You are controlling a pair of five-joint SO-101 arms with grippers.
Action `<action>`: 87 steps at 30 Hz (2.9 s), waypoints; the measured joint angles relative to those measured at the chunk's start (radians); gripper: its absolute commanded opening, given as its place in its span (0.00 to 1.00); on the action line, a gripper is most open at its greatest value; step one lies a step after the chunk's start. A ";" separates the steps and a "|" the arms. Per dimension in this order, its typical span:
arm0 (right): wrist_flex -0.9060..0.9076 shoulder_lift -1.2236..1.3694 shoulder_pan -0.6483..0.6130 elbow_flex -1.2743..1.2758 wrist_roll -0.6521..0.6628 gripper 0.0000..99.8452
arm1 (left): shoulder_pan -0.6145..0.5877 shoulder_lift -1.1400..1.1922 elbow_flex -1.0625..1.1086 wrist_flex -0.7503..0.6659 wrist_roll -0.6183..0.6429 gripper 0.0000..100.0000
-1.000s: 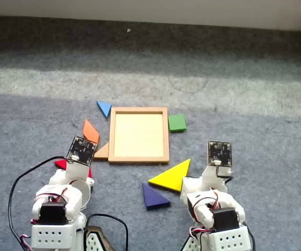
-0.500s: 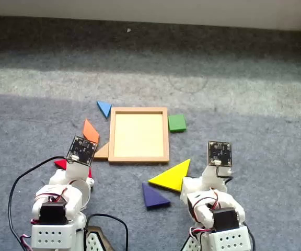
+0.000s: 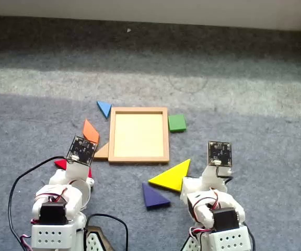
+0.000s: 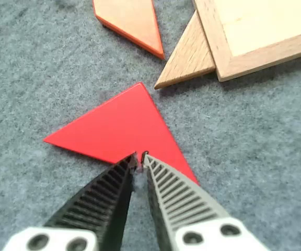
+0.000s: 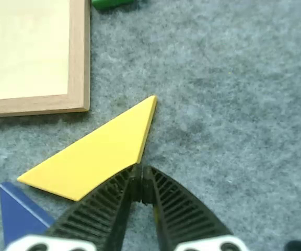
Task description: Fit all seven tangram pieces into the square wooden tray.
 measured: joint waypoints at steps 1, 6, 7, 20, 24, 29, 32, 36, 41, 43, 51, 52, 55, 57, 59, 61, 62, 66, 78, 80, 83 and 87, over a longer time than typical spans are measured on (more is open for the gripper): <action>0.000 0.000 0.000 0.000 0.000 0.03 | 0.000 0.000 0.000 0.000 0.000 0.05; 0.000 0.000 0.000 0.000 0.000 0.03 | 0.000 0.000 0.000 0.000 0.000 0.05; 0.000 0.000 0.000 0.000 0.000 0.03 | 0.000 0.000 0.000 0.000 0.000 0.05; 0.000 0.000 -0.026 0.000 0.000 0.03 | 0.000 0.000 0.000 0.000 0.000 0.05; 0.002 0.000 -0.035 0.000 0.000 0.03 | 0.000 0.000 0.000 0.000 0.000 0.05; 0.003 0.000 -0.041 0.000 0.000 0.03 | 0.000 0.000 0.000 0.000 0.000 0.05; 0.003 0.000 0.002 0.000 0.000 0.03 | 0.000 0.000 0.000 0.000 0.000 0.05; 0.003 -0.009 0.127 -0.011 0.037 0.03 | 0.000 0.000 0.000 0.000 0.000 0.05; 0.003 -0.015 0.305 -0.043 0.091 0.03 | 0.000 0.000 0.000 0.000 0.000 0.05; -0.017 -0.014 0.315 -0.049 0.091 0.03 | 0.000 0.000 0.000 0.000 0.000 0.05; -0.040 -0.017 0.222 -0.276 0.100 0.09 | 0.000 0.000 0.000 0.000 0.000 0.05; -0.040 -0.018 0.193 -0.307 0.100 0.09 | 0.000 0.000 0.000 0.000 0.000 0.05; -0.040 -0.014 0.135 -0.396 0.103 0.09 | 0.000 0.000 0.000 0.000 0.000 0.05; -0.040 0.037 0.110 -0.456 0.106 0.09 | 0.000 0.000 0.000 0.000 0.000 0.05; -0.040 0.121 0.101 -0.512 0.106 0.10 | 0.000 0.000 0.000 0.000 0.000 0.05; -0.040 0.241 0.098 -0.571 0.106 0.10 | 0.000 0.000 0.000 0.000 0.000 0.05; -0.040 0.311 0.098 -0.600 0.106 0.10 | 0.000 0.000 0.000 0.000 0.000 0.05; -0.040 0.606 0.061 -0.703 0.106 0.10 | 0.000 0.000 0.000 0.000 0.000 0.05; -0.158 0.968 -0.203 -0.721 -0.253 0.10 | 0.000 0.000 0.000 0.000 0.000 0.05; -0.164 0.982 -0.270 -0.695 -0.292 0.10 | 0.000 0.000 0.000 0.000 0.000 0.05; -0.164 1.022 -0.381 -0.664 -0.315 0.09 | 0.000 0.000 0.000 0.000 0.000 0.05; -0.170 1.111 -0.489 -0.658 -0.322 0.09 | 0.000 0.000 0.000 0.000 0.000 0.05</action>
